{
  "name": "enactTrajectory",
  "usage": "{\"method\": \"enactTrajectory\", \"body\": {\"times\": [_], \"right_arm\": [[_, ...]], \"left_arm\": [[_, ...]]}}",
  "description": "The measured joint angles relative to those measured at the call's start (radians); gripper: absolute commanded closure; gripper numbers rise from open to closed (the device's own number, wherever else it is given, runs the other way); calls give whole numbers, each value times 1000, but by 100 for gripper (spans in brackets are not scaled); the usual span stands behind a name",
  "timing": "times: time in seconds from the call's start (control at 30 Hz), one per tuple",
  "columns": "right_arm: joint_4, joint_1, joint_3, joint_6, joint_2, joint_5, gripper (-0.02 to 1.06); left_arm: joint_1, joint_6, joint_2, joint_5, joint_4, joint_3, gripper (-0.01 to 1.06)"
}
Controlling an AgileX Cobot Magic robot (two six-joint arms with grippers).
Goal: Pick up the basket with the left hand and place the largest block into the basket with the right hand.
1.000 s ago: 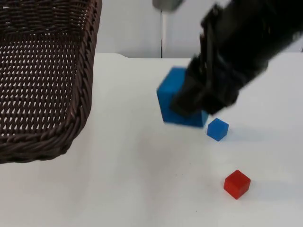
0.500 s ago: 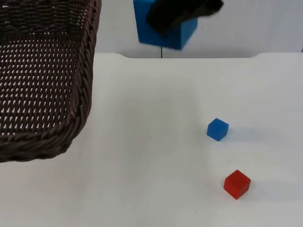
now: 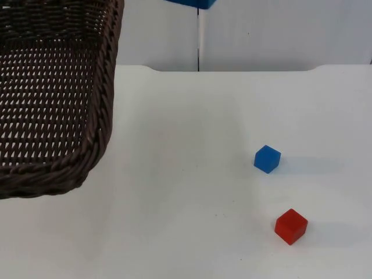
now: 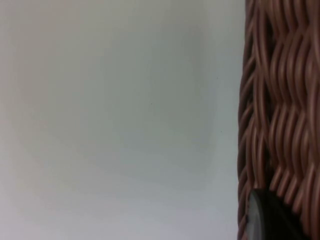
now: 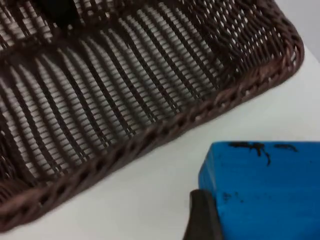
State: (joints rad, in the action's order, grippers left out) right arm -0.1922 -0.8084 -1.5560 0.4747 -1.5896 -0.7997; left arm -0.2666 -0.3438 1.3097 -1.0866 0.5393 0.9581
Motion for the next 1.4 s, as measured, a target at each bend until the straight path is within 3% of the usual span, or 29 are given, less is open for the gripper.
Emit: {"method": "enactTrajectory", "body": {"times": [0.37, 0.57, 0.77, 1.03, 1.2, 1.4], "right_arm": [[-86, 0, -166, 10, -161, -69, 105], [-88, -33, -298, 33, -263, -91, 105], [-95, -68, -436, 47, -381, -101, 105], [-95, -70, -485, 49, -498, -62, 104], [-110, -70, -485, 49, -535, -9, 95], [-140, -70, -485, 49, -545, 45, 64]], "left_arm": [[0, 0, 0, 0, 0, 0, 105], [0, 0, 0, 0, 0, 0, 105], [0, 0, 0, 2, 0, 0, 105], [0, 0, 0, 2, -2, -1, 105], [0, 0, 0, 2, -3, -1, 105], [0, 0, 0, 2, -3, -1, 105]]}}
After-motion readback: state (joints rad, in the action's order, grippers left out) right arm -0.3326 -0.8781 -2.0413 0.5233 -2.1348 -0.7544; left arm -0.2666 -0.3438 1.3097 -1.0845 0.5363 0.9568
